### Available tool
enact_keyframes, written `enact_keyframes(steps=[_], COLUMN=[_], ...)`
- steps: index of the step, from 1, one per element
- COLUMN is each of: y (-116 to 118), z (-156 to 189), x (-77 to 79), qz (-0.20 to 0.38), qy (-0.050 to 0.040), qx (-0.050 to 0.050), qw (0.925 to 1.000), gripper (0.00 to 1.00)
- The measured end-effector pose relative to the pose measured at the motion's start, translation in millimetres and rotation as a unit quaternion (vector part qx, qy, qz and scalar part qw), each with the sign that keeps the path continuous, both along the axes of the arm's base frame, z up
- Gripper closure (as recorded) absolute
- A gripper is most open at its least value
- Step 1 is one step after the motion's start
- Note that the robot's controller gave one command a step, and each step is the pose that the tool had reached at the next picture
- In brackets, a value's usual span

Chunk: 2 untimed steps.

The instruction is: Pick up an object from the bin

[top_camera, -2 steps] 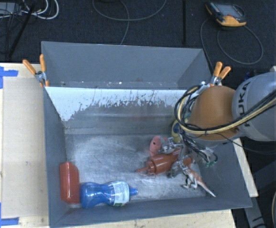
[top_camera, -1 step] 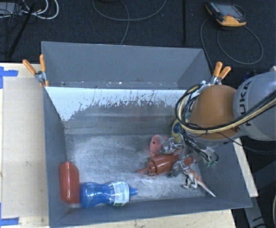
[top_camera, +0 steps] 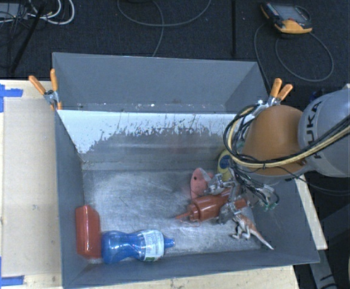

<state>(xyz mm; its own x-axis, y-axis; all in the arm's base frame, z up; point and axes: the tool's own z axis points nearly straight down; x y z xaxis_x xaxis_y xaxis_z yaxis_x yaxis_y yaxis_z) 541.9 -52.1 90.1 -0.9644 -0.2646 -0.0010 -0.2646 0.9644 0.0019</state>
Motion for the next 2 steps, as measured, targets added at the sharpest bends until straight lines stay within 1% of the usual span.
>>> enact_keyframes(steps=[1, 2], y=[0.0, 0.2], z=[11.8, 24.8], x=[-0.9, -0.3], qz=[0.000, 0.000], qy=[0.0020, 0.0008], qx=[0.000, -0.001], qw=[1.0000, 1.0000], gripper=[1.00, 1.00])
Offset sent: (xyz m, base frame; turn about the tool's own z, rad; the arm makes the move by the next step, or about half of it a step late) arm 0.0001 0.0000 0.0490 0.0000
